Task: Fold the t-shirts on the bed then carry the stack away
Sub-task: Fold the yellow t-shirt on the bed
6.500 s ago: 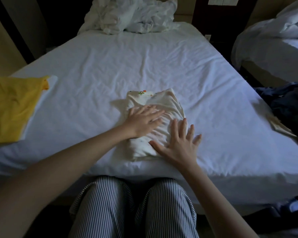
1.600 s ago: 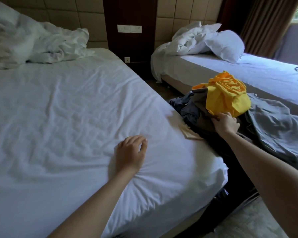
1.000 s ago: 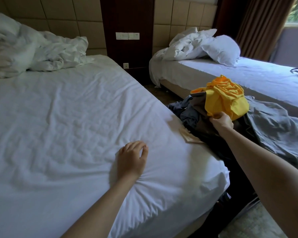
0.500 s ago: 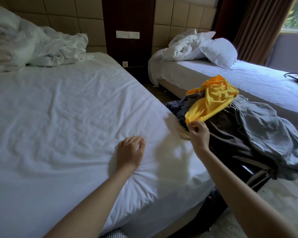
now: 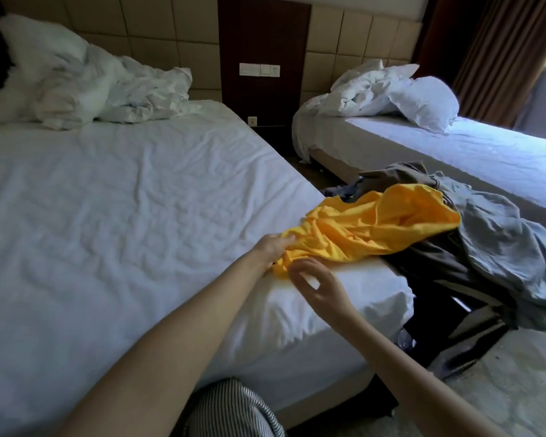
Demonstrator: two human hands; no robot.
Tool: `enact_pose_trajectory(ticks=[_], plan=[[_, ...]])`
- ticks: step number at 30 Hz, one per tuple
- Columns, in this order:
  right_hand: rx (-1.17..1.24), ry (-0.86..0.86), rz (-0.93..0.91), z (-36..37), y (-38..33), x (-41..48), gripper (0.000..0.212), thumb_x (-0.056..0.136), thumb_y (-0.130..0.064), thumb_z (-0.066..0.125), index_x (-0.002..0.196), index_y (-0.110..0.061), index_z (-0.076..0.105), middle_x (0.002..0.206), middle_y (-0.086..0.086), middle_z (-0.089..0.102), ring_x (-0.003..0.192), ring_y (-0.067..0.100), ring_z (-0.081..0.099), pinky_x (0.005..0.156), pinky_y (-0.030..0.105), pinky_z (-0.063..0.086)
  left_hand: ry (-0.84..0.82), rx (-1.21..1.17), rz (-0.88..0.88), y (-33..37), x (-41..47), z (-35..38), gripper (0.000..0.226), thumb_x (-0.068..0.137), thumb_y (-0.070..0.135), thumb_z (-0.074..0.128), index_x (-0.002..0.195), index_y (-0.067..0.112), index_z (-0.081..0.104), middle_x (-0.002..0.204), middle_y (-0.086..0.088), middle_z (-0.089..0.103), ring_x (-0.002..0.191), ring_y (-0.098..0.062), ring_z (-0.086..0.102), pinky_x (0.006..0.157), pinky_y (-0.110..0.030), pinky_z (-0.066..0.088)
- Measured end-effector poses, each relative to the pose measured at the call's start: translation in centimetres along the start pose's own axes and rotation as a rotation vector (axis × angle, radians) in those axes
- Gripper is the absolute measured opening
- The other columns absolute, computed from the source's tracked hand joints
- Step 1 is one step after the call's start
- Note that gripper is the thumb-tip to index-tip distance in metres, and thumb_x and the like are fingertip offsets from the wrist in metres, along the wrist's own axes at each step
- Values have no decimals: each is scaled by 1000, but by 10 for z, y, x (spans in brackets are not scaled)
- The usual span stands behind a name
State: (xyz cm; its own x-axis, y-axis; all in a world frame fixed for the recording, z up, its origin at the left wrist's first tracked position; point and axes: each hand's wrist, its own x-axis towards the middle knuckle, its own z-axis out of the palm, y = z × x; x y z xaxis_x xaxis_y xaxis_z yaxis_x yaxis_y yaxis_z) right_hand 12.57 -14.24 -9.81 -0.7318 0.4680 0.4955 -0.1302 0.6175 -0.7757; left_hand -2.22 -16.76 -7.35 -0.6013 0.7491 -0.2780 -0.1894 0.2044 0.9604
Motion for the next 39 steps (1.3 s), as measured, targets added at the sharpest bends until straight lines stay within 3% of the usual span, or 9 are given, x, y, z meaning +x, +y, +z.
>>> enact_pose_trajectory(ticks=[6,9,15,18,21,24,28,34,39], plan=[[-268,219,9,-12,15,8,21,83,3,61,100,-9,66,99,7,65,87,9,59,77,25,47,393,-128,170,-2,-24,-77,29,97,4,46,122,-8,54,96,-14,54,33,0,53,33,-20,46],[-442,223,86,-1,14,25,29,85,-7,58,113,-9,63,118,12,61,109,33,55,91,43,41,553,214,272,-10,-44,-140,22,96,7,48,111,-2,61,97,-14,62,57,-4,65,50,-27,55],[-716,-192,399,44,21,62,57,91,-53,48,141,-29,36,153,-1,28,142,28,13,111,42,7,749,659,172,-38,-89,-248,23,96,7,43,112,3,59,114,-20,61,107,-36,56,86,-37,43],[-694,-189,339,63,23,59,34,92,-44,51,115,-22,64,136,1,52,132,29,32,105,41,16,659,765,78,-43,-100,-261,32,89,2,41,113,17,56,122,-16,59,114,-35,52,93,-38,42],[-548,-18,94,65,18,49,20,87,-25,63,68,-23,65,78,1,67,90,26,60,89,39,33,697,1016,61,-27,-106,-242,46,81,16,51,126,24,51,133,-4,52,125,-30,43,97,-37,34],[-452,-76,-172,59,14,35,28,79,-26,61,53,-23,51,51,-5,43,51,13,41,57,25,31,616,1085,398,-8,-104,-204,74,62,47,42,131,22,50,138,3,49,131,-22,39,99,-33,27],[-401,-276,-477,50,4,14,26,84,-29,54,63,-24,42,49,-3,37,52,13,33,53,18,18,197,1407,501,5,-84,-141,78,78,60,54,146,29,30,153,4,29,142,-14,20,110,-35,14],[-618,-405,-284,15,-11,1,59,89,-66,36,105,-17,66,91,-2,66,78,19,64,59,27,43,-34,1689,505,0,-72,-115,36,91,36,52,125,26,55,133,0,54,126,-19,45,102,-36,28],[-1104,-662,-33,-5,-2,17,79,74,-76,38,142,-36,31,145,-9,34,137,19,27,105,36,20,-10,1572,622,1,-90,-140,38,92,36,39,112,15,63,117,-8,60,114,-25,52,90,-35,38]])
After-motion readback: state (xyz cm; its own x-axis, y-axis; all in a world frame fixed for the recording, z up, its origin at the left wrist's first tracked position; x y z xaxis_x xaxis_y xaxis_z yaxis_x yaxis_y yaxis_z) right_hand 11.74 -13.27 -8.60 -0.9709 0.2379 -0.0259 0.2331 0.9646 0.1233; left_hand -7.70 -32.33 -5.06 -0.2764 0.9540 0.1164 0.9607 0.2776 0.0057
